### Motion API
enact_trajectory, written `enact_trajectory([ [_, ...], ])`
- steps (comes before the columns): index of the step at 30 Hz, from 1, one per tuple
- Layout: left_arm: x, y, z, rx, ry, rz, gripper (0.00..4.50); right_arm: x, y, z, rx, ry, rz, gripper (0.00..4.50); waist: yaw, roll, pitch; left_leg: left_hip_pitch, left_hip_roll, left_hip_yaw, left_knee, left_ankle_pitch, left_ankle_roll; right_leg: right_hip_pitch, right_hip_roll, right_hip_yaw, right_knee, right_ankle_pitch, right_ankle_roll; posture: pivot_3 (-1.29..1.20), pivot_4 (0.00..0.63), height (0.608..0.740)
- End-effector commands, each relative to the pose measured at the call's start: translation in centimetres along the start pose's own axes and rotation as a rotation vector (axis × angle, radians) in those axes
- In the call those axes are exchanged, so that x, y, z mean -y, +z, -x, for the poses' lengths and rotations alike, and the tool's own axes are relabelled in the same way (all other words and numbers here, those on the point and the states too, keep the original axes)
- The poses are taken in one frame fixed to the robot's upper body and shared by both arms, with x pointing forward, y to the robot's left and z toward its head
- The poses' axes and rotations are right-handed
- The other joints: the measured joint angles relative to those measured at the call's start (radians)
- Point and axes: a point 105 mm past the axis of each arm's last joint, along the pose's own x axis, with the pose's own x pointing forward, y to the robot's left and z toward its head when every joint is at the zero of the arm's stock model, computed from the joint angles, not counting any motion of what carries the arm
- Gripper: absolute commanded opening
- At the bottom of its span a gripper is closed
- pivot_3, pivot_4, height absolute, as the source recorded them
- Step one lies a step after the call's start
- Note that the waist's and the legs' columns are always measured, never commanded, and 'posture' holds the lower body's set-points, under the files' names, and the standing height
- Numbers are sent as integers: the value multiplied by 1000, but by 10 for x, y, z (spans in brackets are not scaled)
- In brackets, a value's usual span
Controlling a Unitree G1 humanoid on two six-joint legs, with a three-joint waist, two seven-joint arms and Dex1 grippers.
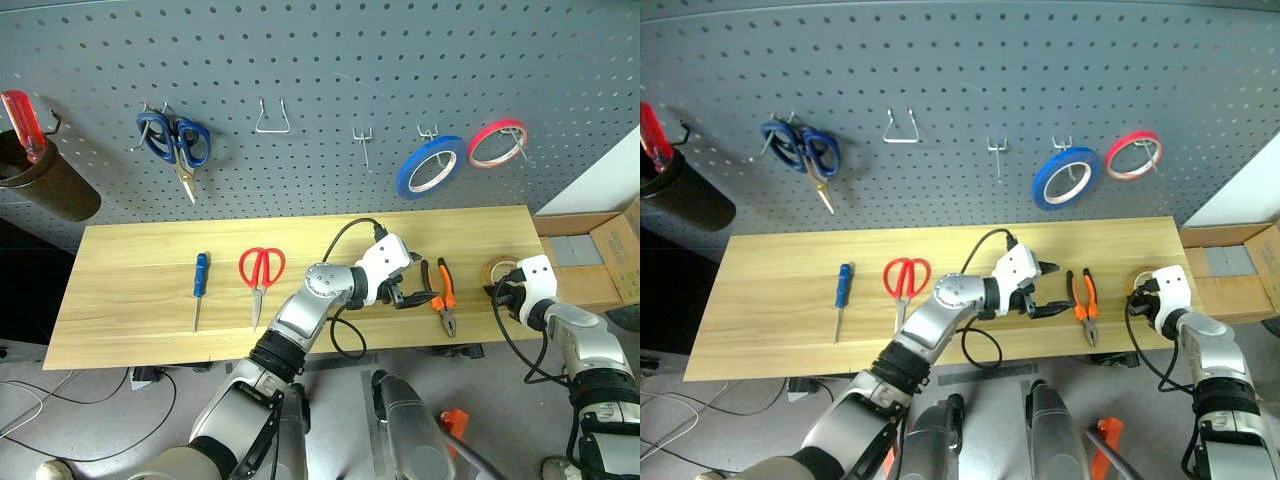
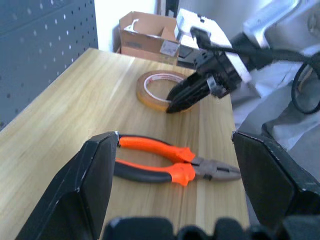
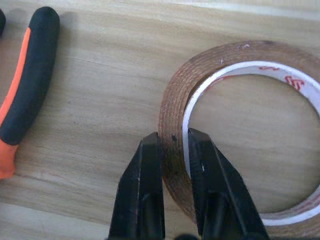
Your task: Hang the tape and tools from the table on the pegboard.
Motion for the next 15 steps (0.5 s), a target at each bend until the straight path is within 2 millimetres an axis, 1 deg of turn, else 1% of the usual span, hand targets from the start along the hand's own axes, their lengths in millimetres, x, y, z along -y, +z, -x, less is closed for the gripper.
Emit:
enact_trajectory([
  [1, 7, 16, -1, 59, -22, -16, 3919, -3, -15, 2, -37, -23, 90, 118, 1, 1, -4, 0, 0, 0, 0, 0, 0, 0, 0, 0, 0, 0, 0, -79, 328, 740],
  [4, 11, 19, 5, 68, -31, -19, 3919, -11, -5, 8, 18, -24, 166, 118, 4, 2, -12, 0, 0, 0, 0, 0, -1, 0, 0, 0, 0, 2, -3, -95, 273, 740],
  [6, 13, 18, 12, 67, -30, -20, 3919, -15, 3, 14, 60, -42, 171, 118, 4, 6, -25, -2, 0, 0, -1, 3, -6, -2, -1, -1, 0, 3, -4, -97, 254, 740],
  [7, 12, 18, 17, 66, -24, -15, 3919, -21, 10, 18, 89, -43, 196, 118, 4, 8, -30, -3, 0, 0, -1, 3, -6, -4, -1, 0, 0, 3, -5, -97, 247, 740],
  [9, 10, 19, 31, 77, 9, 20, 3919, -40, 25, 29, 164, -17, 282, 118, 3, 12, -39, -4, -1, 1, -1, 3, -6, -5, -1, 1, 1, 3, -5, -99, 203, 740],
  [12, 8, 19, 58, 75, 54, 123, 3919, -79, 45, 46, 268, 40, 386, 118, 2, 14, -69, -6, 0, 2, -2, 4, -7, -11, -1, 2, 3, 3, -5, -92, 176, 740],
  [15, 11, 14, 79, 32, 80, 169, 3919, -109, 58, 55, 351, 68, 457, 118, 3, 12, -99, -6, 1, 1, -2, 5, -9, -12, 0, 1, 3, 3, -5, -68, 157, 740],
])
